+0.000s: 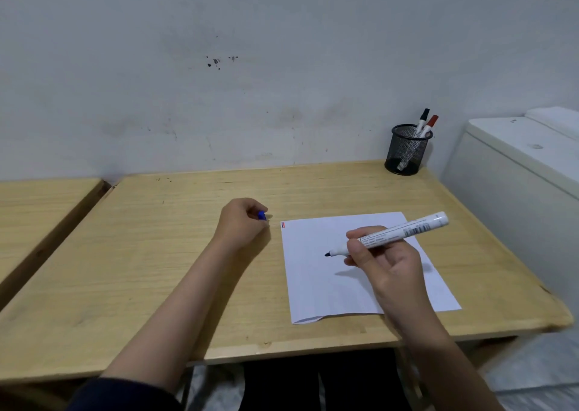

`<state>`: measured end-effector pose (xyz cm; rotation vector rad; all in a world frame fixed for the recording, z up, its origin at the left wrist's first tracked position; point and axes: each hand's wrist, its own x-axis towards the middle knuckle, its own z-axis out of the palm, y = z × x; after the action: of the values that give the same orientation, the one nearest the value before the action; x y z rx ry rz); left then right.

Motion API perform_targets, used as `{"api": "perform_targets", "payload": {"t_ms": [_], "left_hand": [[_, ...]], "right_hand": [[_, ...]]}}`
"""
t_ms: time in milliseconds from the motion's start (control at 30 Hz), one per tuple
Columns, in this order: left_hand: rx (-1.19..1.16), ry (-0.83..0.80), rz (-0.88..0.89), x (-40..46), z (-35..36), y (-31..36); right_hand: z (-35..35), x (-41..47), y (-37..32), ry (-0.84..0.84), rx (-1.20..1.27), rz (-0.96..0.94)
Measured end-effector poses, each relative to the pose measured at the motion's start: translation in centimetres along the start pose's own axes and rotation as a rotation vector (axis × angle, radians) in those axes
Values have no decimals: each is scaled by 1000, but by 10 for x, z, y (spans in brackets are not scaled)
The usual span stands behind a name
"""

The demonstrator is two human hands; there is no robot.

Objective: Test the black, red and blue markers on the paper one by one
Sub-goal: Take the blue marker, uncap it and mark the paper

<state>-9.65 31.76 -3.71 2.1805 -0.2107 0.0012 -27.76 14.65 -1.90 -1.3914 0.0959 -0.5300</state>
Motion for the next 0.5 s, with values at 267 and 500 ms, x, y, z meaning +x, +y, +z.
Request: {"api": "perform_targets", "payload": {"t_ms": [267, 500], "left_hand": [[-106, 14, -11, 3, 3, -15], [-140, 37, 30, -16, -1, -7]], "right_hand": [[12, 30, 6, 26, 23, 5], [38, 90, 14, -47, 10, 133]]}}
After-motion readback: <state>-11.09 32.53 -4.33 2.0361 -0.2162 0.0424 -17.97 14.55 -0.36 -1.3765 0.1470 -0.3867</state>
